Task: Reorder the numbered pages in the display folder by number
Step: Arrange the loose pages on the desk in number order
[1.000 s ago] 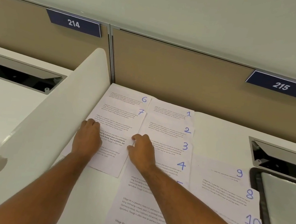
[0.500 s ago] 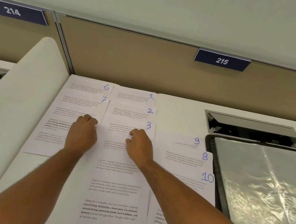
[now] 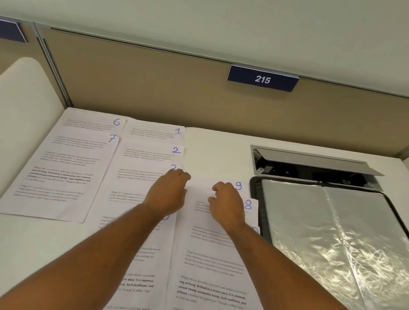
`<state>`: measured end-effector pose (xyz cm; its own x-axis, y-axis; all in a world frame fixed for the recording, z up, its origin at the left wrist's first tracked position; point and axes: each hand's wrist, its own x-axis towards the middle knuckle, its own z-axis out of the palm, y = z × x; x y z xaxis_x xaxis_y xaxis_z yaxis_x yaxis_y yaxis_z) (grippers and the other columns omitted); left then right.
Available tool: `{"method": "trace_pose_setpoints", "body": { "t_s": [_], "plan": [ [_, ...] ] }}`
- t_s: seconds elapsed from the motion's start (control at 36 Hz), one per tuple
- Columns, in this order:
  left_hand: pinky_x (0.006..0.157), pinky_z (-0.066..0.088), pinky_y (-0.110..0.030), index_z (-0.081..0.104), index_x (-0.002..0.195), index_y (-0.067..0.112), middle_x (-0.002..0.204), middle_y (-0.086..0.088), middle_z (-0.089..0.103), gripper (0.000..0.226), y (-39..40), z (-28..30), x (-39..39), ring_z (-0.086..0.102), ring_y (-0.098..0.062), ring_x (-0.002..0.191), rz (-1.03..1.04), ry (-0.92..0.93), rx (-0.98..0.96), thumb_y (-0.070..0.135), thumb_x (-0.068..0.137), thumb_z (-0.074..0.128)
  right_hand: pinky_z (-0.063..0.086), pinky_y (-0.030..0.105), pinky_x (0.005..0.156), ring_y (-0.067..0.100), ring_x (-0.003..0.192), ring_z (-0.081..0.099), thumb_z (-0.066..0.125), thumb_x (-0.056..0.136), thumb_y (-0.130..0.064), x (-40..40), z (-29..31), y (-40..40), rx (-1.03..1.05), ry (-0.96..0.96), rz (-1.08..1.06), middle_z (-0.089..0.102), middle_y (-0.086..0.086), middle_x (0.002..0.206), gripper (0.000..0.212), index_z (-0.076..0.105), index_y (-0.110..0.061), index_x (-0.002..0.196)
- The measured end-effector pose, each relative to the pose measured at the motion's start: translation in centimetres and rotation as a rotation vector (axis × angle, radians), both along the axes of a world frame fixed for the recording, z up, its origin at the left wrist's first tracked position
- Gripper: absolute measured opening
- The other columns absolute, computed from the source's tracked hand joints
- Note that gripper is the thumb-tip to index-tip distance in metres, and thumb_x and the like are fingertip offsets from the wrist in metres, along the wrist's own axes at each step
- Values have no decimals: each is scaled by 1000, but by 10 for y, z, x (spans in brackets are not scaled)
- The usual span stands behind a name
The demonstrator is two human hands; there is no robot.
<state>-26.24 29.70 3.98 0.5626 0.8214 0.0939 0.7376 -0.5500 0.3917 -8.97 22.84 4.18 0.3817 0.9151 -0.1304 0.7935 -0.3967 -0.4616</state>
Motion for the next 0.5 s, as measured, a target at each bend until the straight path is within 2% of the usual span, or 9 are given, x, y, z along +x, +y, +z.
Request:
{"method": "trace_pose_setpoints", "body": {
  "t_s": [0.08, 0.17, 0.25, 0.39, 0.5],
  "plan": [
    [106, 43, -38, 47, 144, 14, 141, -4, 54, 49, -7, 2, 22, 49, -24, 129, -40, 69, -61, 23, 98, 61, 52, 36, 94, 25, 115, 60, 63, 97, -20, 26, 1, -7, -22, -64, 0, 61, 7, 128, 33, 63, -14, 130],
    [108, 40, -39, 40, 149, 15, 146, -5, 48, 56, -10, 0, 39, 45, -24, 134, -75, 163, -95, 28, 99, 61, 50, 40, 98, 29, 119, 56, 63, 95, -17, 50, 2, -14, -54, -151, 47, 59, 8, 130, 38, 59, -14, 133],
    [105, 41, -40, 41, 145, 14, 142, -5, 49, 55, -11, -6, 49, 47, -25, 130, -69, 265, -108, 31, 98, 63, 48, 38, 98, 27, 119, 54, 60, 96, -14, 69, 0, -21, -88, -229, 93, 59, 5, 130, 45, 52, -17, 140],
    [100, 44, -40, 45, 136, 14, 133, -5, 53, 50, -13, -13, 55, 51, -25, 122, -59, 354, -109, 32, 95, 66, 45, 37, 99, 23, 119, 51, 58, 98, -12, 92, -7, -31, -155, -287, 159, 56, 3, 129, 36, 50, -20, 132],
    [94, 45, -39, 48, 131, 15, 128, -5, 51, 44, -14, -14, 60, 52, -25, 116, -54, 379, -77, 29, 93, 67, 45, 36, 100, 20, 118, 52, 58, 99, -14, 99, -13, -35, -130, -326, 211, 56, 1, 128, 37, 49, -22, 133]
  ]
}}
